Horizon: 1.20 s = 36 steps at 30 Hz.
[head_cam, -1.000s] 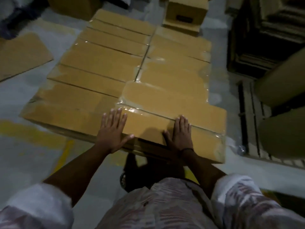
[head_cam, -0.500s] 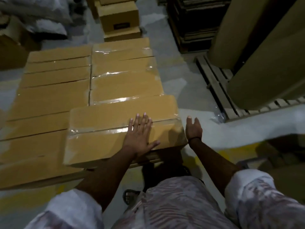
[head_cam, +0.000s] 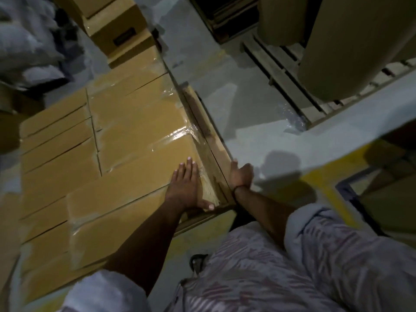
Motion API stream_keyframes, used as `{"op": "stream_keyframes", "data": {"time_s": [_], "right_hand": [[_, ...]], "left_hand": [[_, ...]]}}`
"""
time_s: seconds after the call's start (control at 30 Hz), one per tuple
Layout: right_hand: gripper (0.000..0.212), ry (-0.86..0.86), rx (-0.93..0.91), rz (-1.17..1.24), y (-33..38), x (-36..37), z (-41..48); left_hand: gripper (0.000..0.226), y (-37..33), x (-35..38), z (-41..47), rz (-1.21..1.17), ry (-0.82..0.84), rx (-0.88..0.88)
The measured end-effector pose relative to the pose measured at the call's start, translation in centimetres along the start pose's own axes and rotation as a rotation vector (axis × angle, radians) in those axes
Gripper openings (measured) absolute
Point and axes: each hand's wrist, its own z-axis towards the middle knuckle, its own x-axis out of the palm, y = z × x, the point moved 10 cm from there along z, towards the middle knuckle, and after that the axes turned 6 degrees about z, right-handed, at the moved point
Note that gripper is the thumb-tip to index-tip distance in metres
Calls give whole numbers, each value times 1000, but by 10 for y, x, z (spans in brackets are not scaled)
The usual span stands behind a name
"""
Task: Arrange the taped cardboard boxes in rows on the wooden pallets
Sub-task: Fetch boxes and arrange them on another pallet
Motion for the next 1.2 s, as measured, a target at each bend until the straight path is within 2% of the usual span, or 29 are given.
{"op": "stream_keyframes", "data": {"time_s": [0.07,0.1,0.13,0.2,0.27,0.33,0.4,0.5,0.57,0.67,0.8,0.87,0.97,1.0,1.07,1.13,1.2], "right_hand": [[75,397,-77,-82,-4,71,-25],[78,532,-108,-124,-9,96,-37],[84,541,-83,-110,-10,103,-43],[93,385,4,-38,-9,89,-35],[82,279,15,-78,-2,72,-29],[70,431,9,-58,2,82,-34],[67,552,39,-14,-1,96,-41],[84,468,74,26,-4,97,-26],[82,378,57,19,-2,88,-17],[74,265,22,35,14,71,-1],[74,100,41,49,33,50,37],[73,39,28,75,45,49,47],[68,-24,41,99,55,68,50],[63,10,51,103,55,85,54],[50,220,40,53,55,129,50],[47,365,91,131,54,149,37],[49,311,86,154,57,137,39]], "left_hand": [[163,-2,-1,3,20,14,-23],[163,-3,-2,4,36,17,-33],[163,-4,-3,5,55,15,-42],[162,-5,-3,6,89,26,-52],[161,-7,-2,7,108,36,-53],[162,-8,-2,6,101,35,-55],[163,-7,-1,6,70,33,-52],[164,-6,-2,4,16,21,-23],[160,-3,-9,2,-14,-40,8],[144,11,-29,8,-66,-153,34],[114,40,-60,39,-120,-273,9],[97,49,-64,54,-110,-294,-4],[88,50,-54,69,-96,-307,1],[87,50,-50,71,-106,-321,-2],[85,52,-44,75,-117,-347,6],[83,54,-40,77,-127,-347,34],[82,57,-36,77,-131,-349,54]]}}
